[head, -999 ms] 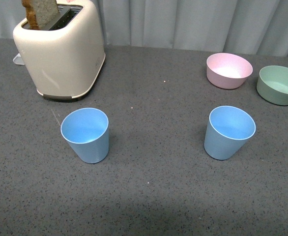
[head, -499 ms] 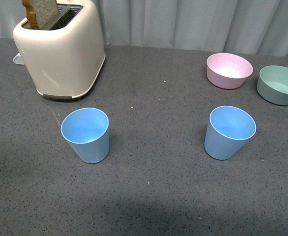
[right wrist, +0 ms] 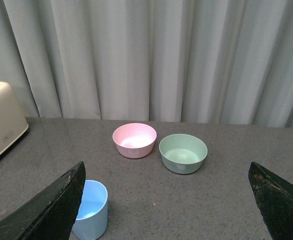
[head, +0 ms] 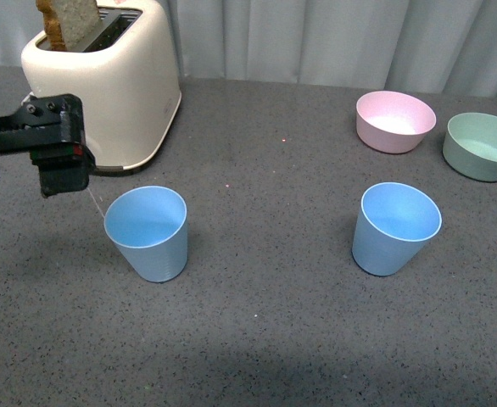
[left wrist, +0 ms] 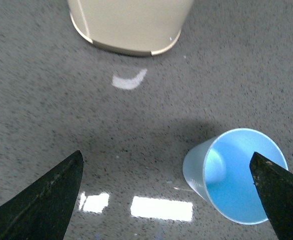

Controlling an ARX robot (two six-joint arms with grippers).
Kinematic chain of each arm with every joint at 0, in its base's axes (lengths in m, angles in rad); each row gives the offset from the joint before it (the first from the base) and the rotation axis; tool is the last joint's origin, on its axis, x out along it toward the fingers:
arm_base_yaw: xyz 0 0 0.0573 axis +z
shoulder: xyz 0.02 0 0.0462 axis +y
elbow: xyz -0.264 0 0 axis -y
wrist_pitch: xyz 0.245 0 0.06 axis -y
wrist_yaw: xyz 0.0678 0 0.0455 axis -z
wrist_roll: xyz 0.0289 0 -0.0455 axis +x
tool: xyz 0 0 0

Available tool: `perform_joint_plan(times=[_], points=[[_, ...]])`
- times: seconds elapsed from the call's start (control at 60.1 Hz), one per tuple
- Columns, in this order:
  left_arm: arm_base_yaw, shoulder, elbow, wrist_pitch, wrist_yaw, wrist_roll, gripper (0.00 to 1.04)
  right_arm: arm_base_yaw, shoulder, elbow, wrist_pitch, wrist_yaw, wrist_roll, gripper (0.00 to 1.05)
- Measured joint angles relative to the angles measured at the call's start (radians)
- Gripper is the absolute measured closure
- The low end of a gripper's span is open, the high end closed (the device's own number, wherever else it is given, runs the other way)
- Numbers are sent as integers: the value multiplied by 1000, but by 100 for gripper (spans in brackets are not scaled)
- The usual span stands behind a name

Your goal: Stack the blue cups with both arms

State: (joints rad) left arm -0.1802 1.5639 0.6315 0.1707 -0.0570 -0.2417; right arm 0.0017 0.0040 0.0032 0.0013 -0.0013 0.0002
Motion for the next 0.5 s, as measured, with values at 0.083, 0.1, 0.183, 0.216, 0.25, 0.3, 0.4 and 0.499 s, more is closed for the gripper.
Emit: perform_joint_plan(times=[0.083,0.1,0.183,0.216,0.25,0.3,0.4,0.499], points=[[-17,39,29,-38,51,-38,7,0,0,0,0,0,0,10],[-23,45,35,-46,62,-44,7,0,0,0,0,0,0,10],[-47,86,69,-95,69,-50,7,0,0,0,0,0,0,10],[-51,99,76,-106,71,-51,7,0,0,0,0,0,0,10],[-54,114,83,-119,76,-54,7,0,0,0,0,0,0,10],[-58,137,94,-141,95,-61,7,0,0,0,0,0,0,10],[-60,172,106,-154,94,-77,7,0,0,0,0,0,0,10],[-60,198,128,-165,95,-89,7,0,0,0,0,0,0,10]])
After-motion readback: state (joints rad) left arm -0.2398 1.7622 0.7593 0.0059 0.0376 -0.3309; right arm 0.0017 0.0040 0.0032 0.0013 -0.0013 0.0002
